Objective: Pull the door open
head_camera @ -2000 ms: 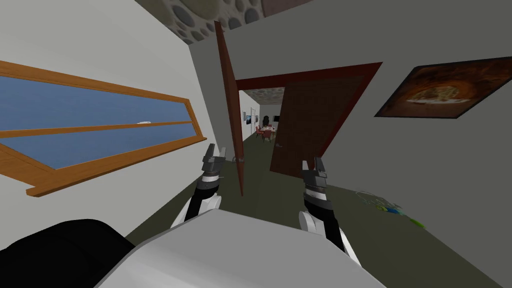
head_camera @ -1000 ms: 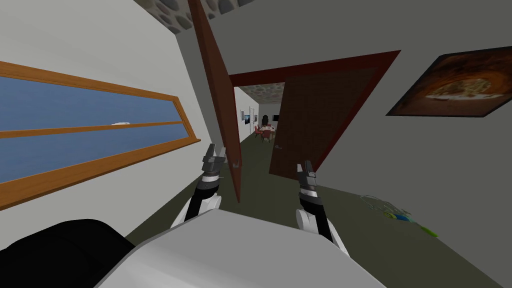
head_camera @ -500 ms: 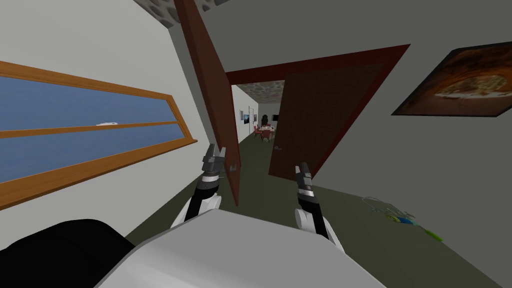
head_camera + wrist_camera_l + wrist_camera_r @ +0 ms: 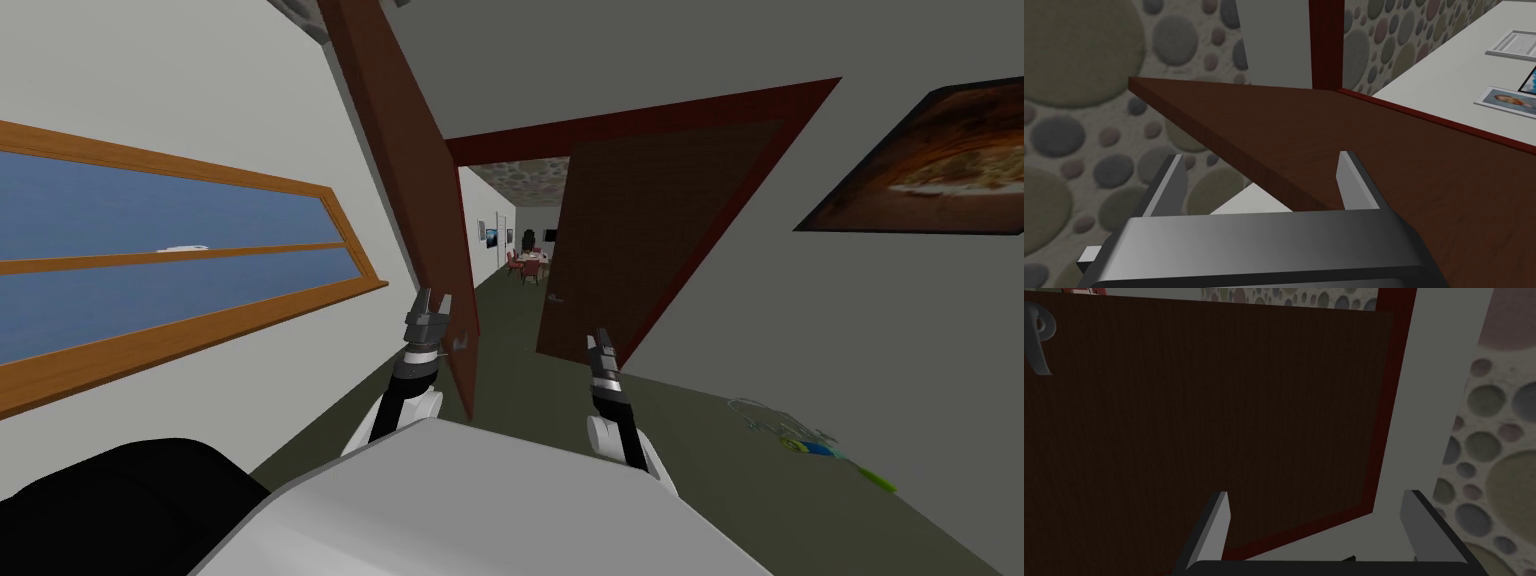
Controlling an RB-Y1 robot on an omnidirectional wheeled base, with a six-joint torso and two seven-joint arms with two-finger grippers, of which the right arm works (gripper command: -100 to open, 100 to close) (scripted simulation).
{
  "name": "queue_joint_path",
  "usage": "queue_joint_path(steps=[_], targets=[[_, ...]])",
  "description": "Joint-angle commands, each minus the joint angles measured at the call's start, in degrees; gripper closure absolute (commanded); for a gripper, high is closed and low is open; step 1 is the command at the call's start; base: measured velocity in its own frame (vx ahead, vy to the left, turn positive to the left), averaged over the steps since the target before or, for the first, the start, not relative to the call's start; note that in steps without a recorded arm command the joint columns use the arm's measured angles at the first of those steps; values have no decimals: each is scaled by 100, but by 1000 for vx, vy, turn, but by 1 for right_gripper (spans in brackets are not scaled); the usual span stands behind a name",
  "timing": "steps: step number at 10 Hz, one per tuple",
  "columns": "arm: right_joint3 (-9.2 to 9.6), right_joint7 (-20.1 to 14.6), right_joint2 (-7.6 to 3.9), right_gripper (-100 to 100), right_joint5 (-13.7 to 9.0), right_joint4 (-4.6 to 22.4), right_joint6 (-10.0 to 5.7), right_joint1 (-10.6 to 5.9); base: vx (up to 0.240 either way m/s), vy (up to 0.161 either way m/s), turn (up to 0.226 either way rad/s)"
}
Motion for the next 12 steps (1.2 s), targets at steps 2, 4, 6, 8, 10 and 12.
queue_joint_path(steps=[2,4,6,8,10,12], targets=[[-44,21,-27,-100,-15,399,-51,-176,102,-24,-11],[-76,40,-39,-100,-24,717,-110,-313,96,-28,-12],[-108,60,-48,-100,-34,1065,-170,-451,106,2,-13],[-141,79,-48,-100,-44,1380,-232,-592,102,-13,-11],[-173,99,-48,-100,-54,1748,-293,-733,101,-27,-10],[-206,119,-39,-100,-63,2089,-354,-874,91,-10,-11]])
